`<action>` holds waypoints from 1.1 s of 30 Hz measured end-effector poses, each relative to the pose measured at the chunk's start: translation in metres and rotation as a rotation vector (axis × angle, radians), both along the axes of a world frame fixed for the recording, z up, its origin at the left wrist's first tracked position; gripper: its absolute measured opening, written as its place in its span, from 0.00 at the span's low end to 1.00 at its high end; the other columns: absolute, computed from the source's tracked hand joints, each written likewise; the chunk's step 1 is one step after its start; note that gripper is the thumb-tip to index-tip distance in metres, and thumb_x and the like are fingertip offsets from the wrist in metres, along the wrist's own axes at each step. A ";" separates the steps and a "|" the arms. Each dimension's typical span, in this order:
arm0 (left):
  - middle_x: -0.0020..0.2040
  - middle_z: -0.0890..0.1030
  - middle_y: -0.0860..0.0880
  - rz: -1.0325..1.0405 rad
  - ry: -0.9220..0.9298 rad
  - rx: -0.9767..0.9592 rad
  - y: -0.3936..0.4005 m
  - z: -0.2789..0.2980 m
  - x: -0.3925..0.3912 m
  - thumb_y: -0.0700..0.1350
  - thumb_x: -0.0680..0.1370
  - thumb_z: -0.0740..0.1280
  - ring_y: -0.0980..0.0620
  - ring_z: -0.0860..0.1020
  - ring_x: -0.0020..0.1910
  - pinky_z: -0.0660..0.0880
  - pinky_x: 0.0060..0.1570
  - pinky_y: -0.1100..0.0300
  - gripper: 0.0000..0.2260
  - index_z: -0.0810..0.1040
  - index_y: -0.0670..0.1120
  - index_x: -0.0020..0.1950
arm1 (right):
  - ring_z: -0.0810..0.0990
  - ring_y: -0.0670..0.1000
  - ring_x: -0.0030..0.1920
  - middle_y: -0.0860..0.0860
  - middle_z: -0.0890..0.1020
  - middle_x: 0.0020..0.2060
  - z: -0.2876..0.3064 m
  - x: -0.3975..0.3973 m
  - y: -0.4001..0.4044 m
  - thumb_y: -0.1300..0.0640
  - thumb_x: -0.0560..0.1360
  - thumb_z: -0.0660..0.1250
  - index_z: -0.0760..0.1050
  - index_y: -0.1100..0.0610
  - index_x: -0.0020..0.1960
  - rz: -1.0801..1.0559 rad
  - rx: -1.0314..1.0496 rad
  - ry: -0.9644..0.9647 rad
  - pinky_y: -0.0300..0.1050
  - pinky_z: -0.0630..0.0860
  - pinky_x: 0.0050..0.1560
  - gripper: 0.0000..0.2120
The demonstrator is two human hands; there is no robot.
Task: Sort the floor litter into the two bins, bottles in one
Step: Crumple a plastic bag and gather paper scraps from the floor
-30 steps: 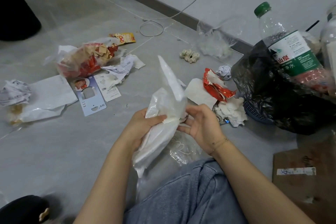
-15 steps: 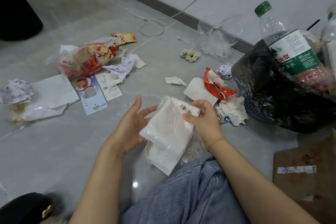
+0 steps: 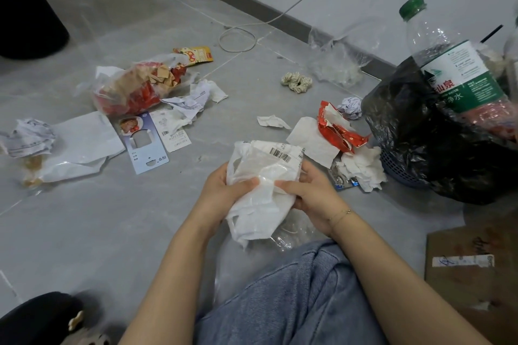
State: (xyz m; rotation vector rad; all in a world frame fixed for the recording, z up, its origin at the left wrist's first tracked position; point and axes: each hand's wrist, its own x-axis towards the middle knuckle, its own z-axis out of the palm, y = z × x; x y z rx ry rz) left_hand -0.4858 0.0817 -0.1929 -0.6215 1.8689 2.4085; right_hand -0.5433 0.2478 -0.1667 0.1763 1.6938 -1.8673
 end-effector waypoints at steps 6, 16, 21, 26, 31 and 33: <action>0.52 0.83 0.45 -0.160 -0.203 0.219 -0.006 -0.003 0.002 0.48 0.78 0.67 0.46 0.82 0.49 0.81 0.49 0.50 0.16 0.75 0.44 0.63 | 0.82 0.48 0.39 0.50 0.85 0.38 0.001 -0.004 0.006 0.75 0.71 0.65 0.80 0.58 0.45 -0.113 -0.097 0.050 0.39 0.80 0.38 0.14; 0.62 0.79 0.41 -0.243 -0.158 0.656 -0.016 0.001 0.003 0.66 0.73 0.59 0.40 0.80 0.55 0.74 0.59 0.41 0.33 0.71 0.46 0.69 | 0.75 0.38 0.47 0.50 0.75 0.47 -0.007 -0.002 0.008 0.80 0.67 0.65 0.84 0.58 0.43 0.088 0.247 0.811 0.30 0.71 0.49 0.19; 0.52 0.84 0.41 0.017 -0.122 0.275 0.003 0.004 -0.002 0.42 0.70 0.71 0.46 0.83 0.47 0.80 0.43 0.55 0.22 0.75 0.38 0.63 | 0.75 0.44 0.54 0.56 0.77 0.54 -0.004 0.002 0.006 0.80 0.69 0.60 0.83 0.58 0.47 0.182 0.211 0.739 0.30 0.71 0.49 0.22; 0.52 0.83 0.40 0.208 0.010 0.166 0.005 0.004 -0.002 0.35 0.71 0.72 0.42 0.82 0.50 0.80 0.47 0.53 0.18 0.75 0.38 0.59 | 0.81 0.48 0.48 0.51 0.82 0.51 0.006 0.003 0.009 0.61 0.72 0.69 0.78 0.58 0.50 0.050 0.032 0.316 0.40 0.78 0.44 0.07; 0.55 0.82 0.37 0.183 0.169 0.145 0.021 0.026 -0.006 0.36 0.70 0.75 0.40 0.82 0.52 0.79 0.48 0.50 0.22 0.74 0.37 0.61 | 0.83 0.54 0.52 0.55 0.82 0.53 0.031 0.005 0.008 0.66 0.68 0.74 0.70 0.55 0.62 -0.058 0.040 0.188 0.48 0.81 0.50 0.25; 0.55 0.82 0.37 0.162 0.196 0.151 0.030 0.038 -0.008 0.37 0.70 0.75 0.39 0.81 0.53 0.80 0.50 0.49 0.22 0.74 0.37 0.62 | 0.83 0.56 0.51 0.57 0.83 0.52 0.050 0.003 0.017 0.68 0.68 0.73 0.73 0.59 0.62 -0.072 -0.004 0.141 0.49 0.81 0.51 0.23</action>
